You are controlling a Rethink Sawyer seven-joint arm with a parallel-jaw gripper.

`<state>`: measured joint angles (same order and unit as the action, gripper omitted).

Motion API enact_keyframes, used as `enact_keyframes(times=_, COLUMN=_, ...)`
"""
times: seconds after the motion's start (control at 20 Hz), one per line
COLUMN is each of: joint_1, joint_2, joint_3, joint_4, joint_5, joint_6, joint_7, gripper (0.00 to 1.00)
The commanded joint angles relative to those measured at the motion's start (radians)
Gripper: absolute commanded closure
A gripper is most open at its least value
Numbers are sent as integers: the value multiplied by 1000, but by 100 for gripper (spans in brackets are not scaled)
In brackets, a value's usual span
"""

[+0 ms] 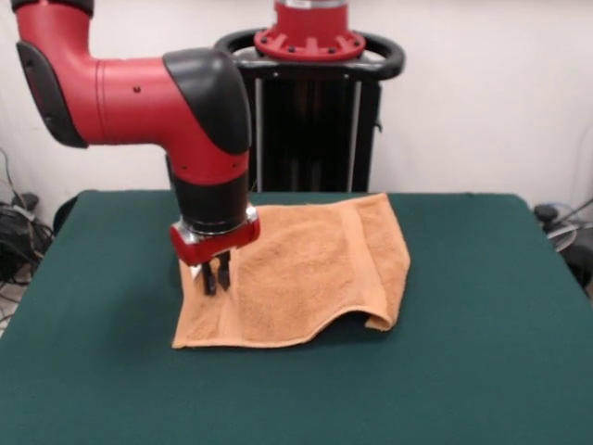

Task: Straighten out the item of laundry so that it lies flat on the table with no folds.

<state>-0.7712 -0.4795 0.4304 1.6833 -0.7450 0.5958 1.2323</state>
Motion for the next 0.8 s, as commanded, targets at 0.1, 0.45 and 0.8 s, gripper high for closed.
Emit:
enact_keyframes(times=0.1, joint_1=-37, joint_2=-38, joint_3=69, joint_4=-131, joint_5=-65, joint_6=35, joint_7=-207, gripper=100)
enact_keyframes(times=0.45, joint_1=-99, joint_2=-8, joint_3=94, joint_4=-170, joint_5=-74, joint_6=50, joint_7=-295, gripper=100)
enact_keyframes(times=0.8, joint_1=-137, joint_2=55, joint_3=107, joint_4=-219, joint_5=-86, joint_6=54, joint_7=-368, gripper=100)
